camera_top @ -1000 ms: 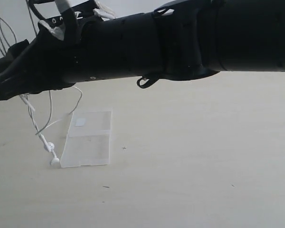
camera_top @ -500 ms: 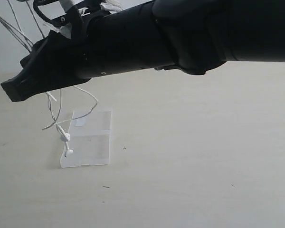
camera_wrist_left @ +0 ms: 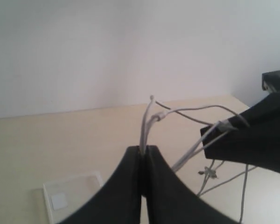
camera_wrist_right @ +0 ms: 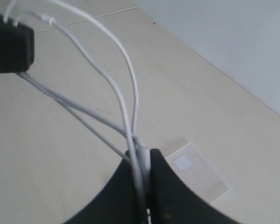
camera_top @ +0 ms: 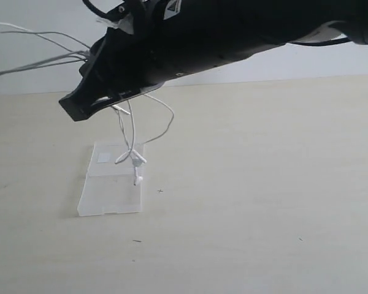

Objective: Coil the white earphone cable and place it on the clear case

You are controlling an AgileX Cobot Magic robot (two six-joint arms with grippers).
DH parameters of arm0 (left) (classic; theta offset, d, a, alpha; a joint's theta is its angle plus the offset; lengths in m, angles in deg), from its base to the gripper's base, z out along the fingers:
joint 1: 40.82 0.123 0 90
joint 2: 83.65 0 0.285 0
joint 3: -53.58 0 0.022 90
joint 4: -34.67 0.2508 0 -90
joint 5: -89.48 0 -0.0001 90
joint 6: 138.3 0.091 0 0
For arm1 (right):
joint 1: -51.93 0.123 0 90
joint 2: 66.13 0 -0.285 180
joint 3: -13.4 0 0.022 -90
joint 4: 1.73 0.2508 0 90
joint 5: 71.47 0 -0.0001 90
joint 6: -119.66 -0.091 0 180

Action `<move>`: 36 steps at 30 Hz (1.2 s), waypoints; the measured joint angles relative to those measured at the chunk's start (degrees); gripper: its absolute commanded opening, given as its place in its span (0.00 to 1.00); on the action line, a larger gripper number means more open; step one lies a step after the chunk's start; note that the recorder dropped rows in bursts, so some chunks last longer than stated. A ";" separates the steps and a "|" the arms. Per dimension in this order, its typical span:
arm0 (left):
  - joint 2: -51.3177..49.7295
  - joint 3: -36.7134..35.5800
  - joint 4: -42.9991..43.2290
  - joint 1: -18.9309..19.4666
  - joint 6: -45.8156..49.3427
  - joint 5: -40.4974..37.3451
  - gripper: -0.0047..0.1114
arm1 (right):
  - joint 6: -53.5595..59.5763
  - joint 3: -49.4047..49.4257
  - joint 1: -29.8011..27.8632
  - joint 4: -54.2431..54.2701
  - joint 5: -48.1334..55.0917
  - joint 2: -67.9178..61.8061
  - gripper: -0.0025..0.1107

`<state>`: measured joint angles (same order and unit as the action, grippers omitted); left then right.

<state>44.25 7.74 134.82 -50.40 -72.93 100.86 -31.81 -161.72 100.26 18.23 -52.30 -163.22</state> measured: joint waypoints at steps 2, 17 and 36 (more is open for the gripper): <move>-0.31 -1.01 -0.30 -0.10 -0.72 0.62 0.04 | -0.25 0.11 -0.09 -0.54 1.00 0.80 0.02; -8.66 -1.80 -3.26 -0.10 -3.19 5.35 0.04 | 0.32 0.99 -0.22 -2.07 4.06 4.37 0.02; -12.38 -0.74 -6.18 -0.23 -3.53 8.68 0.04 | 5.88 -12.94 -0.69 5.74 17.29 0.72 0.02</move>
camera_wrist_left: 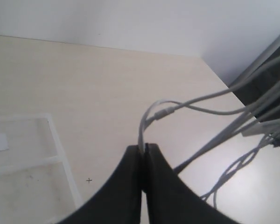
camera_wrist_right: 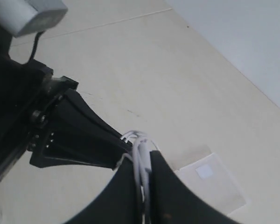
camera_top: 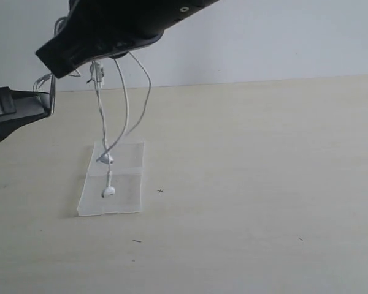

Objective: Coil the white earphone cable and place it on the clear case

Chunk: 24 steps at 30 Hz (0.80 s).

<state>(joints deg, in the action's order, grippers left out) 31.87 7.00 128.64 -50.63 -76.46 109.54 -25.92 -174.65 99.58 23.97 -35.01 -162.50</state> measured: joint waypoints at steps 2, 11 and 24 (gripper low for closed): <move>0.00 0.08 -0.12 0.00 0.00 0.00 0.04 | 1.85 -2.01 -0.14 1.71 1.39 -1.03 0.02; 0.00 0.08 0.00 0.11 0.00 -1.59 0.04 | 2.88 -6.70 -0.36 2.54 5.31 -4.28 0.02; -0.88 0.01 2.04 0.52 0.34 1.01 0.49 | 3.00 -7.80 -0.49 4.30 3.76 -4.87 0.02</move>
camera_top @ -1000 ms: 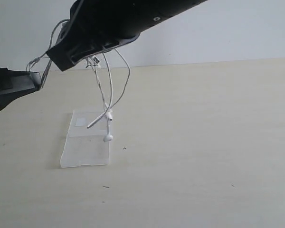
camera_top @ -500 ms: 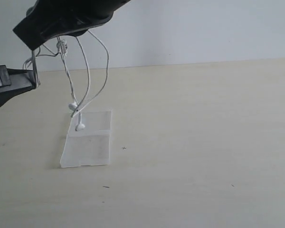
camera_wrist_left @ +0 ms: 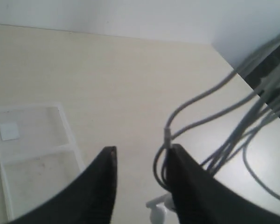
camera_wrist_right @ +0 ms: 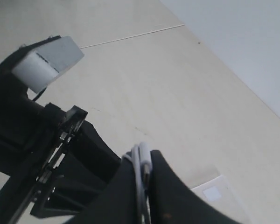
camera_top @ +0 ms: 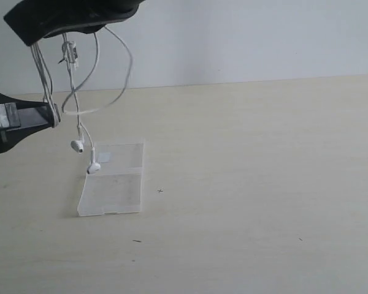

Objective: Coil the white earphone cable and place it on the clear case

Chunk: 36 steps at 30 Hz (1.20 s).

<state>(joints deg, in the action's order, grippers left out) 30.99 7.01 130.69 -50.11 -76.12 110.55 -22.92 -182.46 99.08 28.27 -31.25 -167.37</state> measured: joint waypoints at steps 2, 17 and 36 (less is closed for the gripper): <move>-0.13 0.74 0.42 0.00 0.00 1.02 0.49 | 0.00 -0.34 -0.12 0.53 -0.29 0.08 0.02; 5.28 2.48 3.84 0.00 0.18 -0.63 0.49 | -8.73 -1.70 -0.20 -9.64 -1.15 -1.22 0.02; 12.36 0.85 3.94 0.00 5.14 -8.25 0.04 | -24.49 -1.70 -0.20 -20.35 -3.35 -10.56 0.02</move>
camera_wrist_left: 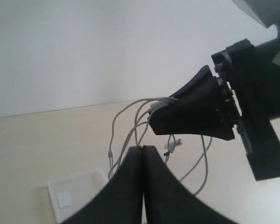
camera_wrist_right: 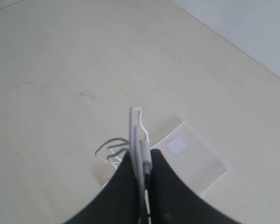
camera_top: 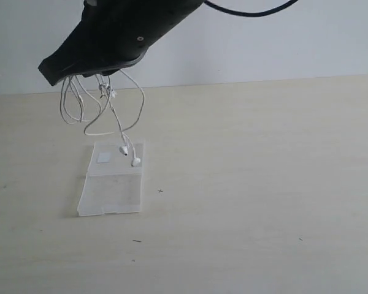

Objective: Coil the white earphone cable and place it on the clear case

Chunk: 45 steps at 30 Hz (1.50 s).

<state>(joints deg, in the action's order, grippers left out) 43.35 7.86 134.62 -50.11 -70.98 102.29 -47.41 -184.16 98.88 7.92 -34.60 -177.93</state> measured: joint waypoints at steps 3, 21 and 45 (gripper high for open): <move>1.30 -2.49 0.00 0.00 0.24 -2.49 0.04 | -1.72 0.00 0.00 0.00 -1.46 -1.88 0.02; 15.54 -12.66 0.00 0.00 -4.79 -7.77 0.04 | -9.35 -0.03 0.00 0.65 -12.24 -14.49 0.02; 17.08 -14.77 0.00 0.00 -7.11 -4.80 0.04 | -42.79 -2.03 -2.43 -16.66 -9.91 -22.78 0.02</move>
<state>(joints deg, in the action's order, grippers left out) 60.43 -6.91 134.62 -50.11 -78.10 97.49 -90.20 -186.19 96.44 -8.74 -44.52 -200.72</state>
